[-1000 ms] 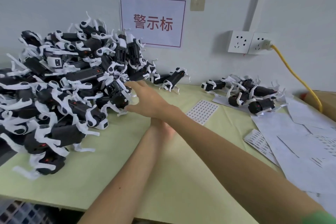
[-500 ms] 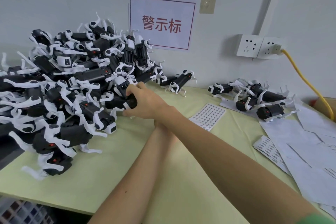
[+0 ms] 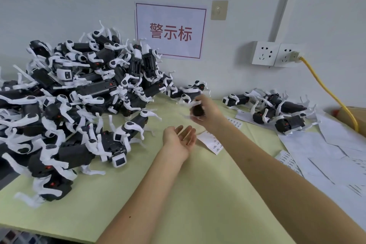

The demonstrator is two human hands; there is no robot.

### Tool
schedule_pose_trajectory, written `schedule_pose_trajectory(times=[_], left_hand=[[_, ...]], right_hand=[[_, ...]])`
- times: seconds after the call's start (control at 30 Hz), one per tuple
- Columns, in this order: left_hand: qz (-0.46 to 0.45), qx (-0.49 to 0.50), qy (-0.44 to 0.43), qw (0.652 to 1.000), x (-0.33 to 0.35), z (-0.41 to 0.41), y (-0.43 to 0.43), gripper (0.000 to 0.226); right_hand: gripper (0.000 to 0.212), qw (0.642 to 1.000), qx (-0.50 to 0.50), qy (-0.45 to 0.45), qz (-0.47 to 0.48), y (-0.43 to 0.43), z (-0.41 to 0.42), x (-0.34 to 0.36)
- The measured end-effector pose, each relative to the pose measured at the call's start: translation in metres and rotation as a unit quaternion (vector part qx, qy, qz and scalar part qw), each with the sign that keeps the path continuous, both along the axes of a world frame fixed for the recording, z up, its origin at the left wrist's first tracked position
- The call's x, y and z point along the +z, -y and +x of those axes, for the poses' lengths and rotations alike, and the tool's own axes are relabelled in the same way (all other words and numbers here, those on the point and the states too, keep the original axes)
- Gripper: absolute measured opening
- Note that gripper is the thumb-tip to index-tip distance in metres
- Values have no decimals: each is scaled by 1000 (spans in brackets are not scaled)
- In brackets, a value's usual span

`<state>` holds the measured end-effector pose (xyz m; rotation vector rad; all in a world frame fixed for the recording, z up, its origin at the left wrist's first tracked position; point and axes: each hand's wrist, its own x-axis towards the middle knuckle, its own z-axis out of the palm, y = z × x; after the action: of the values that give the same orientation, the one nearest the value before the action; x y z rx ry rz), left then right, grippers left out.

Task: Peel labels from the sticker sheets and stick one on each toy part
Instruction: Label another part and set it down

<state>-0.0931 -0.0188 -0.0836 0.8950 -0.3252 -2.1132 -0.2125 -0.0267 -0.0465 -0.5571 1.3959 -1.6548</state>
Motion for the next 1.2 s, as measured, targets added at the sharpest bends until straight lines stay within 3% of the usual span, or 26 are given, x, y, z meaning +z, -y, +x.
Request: schedule_pose_trajectory(times=[0.07,0.1,0.37,0.5,0.63,0.73,0.87,1.1,1.2], left_hand=[[-12,1,-5,1000,0,2,0,33],[-26,6,1,1000,1,3,-1,35],[-141,-67,27,987,7,0,-5,55],[-262,-107,113,952,9,-6,-14,51],[-335,-190,106,917,16,-8,-25,44],[-365,-210,124,898,16,-9,-27,50],[-339,-215,90,911,19,-6,-30,44],[-279,-169,-18,945,16,-7,-26,32],[-256,-139,-22,956,15,-5,-23,29]], right_hand=[[25,988,-1,148,-45,-20,-21,3],[29,983,-2,175,-57,-32,-29,3],[45,974,77,183,-113,-119,-46,-14],[50,981,95,127,-109,-136,-35,-23],[33,992,68,49,-98,-139,-20,-24],[34,996,18,-35,-74,-138,-15,-20],[36,991,-47,-116,-56,-141,-13,-13],[35,988,12,-119,-99,-143,-10,-16],[29,988,43,-114,-100,-144,-12,-18]])
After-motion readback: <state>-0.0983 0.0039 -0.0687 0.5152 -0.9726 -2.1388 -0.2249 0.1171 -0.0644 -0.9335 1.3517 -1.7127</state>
